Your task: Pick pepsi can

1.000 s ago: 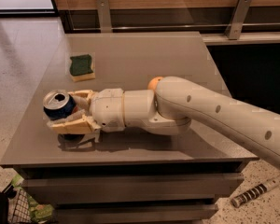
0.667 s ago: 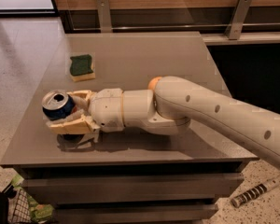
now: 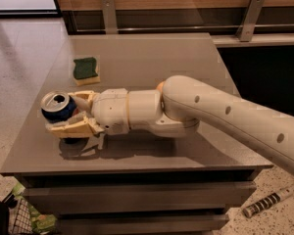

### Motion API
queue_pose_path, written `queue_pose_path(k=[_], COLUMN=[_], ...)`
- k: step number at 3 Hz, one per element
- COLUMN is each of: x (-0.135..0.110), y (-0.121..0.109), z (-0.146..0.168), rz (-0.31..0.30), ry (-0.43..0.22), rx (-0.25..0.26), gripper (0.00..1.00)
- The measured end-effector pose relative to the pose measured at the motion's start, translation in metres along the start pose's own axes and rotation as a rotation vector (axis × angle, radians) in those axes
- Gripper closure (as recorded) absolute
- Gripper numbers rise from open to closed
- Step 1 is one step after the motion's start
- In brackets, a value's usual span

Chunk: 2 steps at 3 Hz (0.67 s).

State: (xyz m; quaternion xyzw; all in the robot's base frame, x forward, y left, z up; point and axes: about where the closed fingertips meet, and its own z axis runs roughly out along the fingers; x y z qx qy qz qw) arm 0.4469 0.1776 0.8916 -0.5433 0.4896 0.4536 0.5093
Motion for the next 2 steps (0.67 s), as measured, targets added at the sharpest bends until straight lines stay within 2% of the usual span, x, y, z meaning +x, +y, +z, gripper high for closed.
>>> queue_pose_path(k=[2], x=[-0.079], y=[-0.015], z=[-0.008], rz=[-0.11], ry=[-0.046], rx=[-0.064], gripper=[1.0])
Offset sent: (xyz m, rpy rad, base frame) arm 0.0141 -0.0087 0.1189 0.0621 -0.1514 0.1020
